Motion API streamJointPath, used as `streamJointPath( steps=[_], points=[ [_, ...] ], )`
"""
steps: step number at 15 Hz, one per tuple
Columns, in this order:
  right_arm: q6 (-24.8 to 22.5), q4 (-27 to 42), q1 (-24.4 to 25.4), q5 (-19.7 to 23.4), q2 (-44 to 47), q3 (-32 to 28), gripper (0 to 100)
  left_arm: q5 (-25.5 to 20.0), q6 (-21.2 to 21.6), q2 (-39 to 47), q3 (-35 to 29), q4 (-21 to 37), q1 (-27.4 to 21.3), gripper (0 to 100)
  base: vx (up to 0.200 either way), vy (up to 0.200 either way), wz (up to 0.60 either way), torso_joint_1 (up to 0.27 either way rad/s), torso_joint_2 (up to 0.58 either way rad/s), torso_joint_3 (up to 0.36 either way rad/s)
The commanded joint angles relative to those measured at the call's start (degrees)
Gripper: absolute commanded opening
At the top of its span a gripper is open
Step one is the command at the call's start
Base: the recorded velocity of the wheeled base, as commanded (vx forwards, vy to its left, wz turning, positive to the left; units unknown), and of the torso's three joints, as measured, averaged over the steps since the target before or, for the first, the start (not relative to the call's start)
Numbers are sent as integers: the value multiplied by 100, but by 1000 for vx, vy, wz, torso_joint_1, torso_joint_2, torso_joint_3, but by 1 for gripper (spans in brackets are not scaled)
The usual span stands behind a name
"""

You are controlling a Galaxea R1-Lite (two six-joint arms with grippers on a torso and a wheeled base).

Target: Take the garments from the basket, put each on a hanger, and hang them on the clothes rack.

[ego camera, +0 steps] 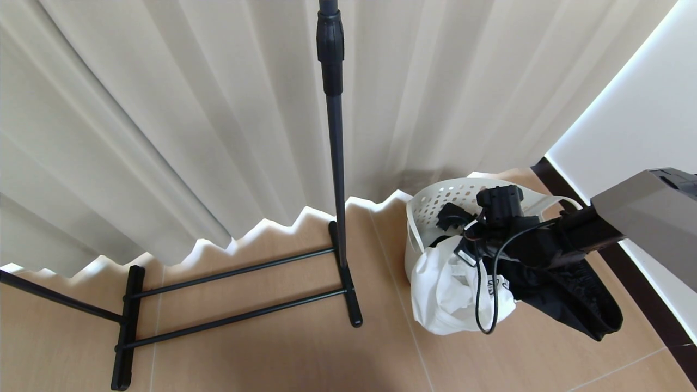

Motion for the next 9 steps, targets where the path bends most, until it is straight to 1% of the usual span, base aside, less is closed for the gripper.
streamJointPath(
  steps=[1,3,4,5,7,8,9],
  points=[
    [615,-289,74,251,-1302,1041,0,2,-2,7,-1,-1,-1,100,0,0,0,0,0,0],
    [1116,-280,294,814,-2620,1893,0,2,-2,7,-1,-1,-1,100,0,0,0,0,0,0],
    [1336,-289,382,928,-3253,2271,0,2,-2,7,-1,-1,-1,100,0,0,0,0,0,0],
    [1591,-289,663,937,-4123,2720,0,2,-2,7,-1,-1,-1,100,0,0,0,0,0,0],
    [2136,-271,1269,946,-5380,3124,0,-25,34,7,8,-1,-1,100,0,0,0,0,0,0],
    [2417,-227,1480,946,-5802,3229,0,-25,34,7,8,-1,-1,100,0,0,0,0,0,0],
    [2575,-236,1551,954,-6004,3317,0,-25,25,7,8,8,-1,100,0,0,0,0,0,0]
  ],
)
